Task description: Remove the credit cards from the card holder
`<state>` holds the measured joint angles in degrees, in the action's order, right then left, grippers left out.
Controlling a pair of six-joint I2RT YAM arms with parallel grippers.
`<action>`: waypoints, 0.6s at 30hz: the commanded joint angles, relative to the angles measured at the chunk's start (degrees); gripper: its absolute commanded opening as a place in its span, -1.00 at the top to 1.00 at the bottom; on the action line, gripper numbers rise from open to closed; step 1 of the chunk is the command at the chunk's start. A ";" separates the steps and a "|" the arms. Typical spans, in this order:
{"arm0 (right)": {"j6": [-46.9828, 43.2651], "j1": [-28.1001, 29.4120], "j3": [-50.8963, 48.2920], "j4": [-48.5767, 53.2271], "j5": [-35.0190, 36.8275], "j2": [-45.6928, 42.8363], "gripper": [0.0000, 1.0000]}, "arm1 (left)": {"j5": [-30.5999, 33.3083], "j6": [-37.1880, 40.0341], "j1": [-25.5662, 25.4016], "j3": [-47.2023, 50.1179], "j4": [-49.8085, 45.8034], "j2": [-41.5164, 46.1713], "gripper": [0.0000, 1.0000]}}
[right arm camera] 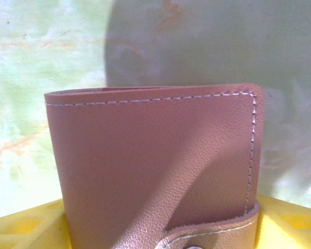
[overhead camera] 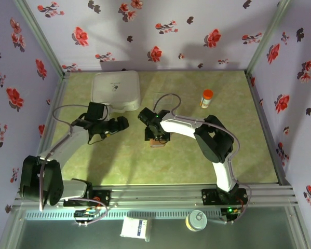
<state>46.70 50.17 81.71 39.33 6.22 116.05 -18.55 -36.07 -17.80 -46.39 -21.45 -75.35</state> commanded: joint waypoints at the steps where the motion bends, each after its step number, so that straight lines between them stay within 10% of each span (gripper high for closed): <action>1: 1.55 -0.17 -2.44 -0.28 -0.63 -1.63 -0.50 | -1.52 -6.27 -2.18 1.79 7.43 -1.88 -0.75; 18: -0.67 0.70 -8.19 -0.89 -1.73 -10.51 -0.77 | -1.84 -12.40 -7.05 3.19 15.23 -7.37 -0.56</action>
<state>46.87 50.52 74.13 37.39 4.47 109.43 -19.73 -46.04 -24.23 -44.01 -9.50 -81.78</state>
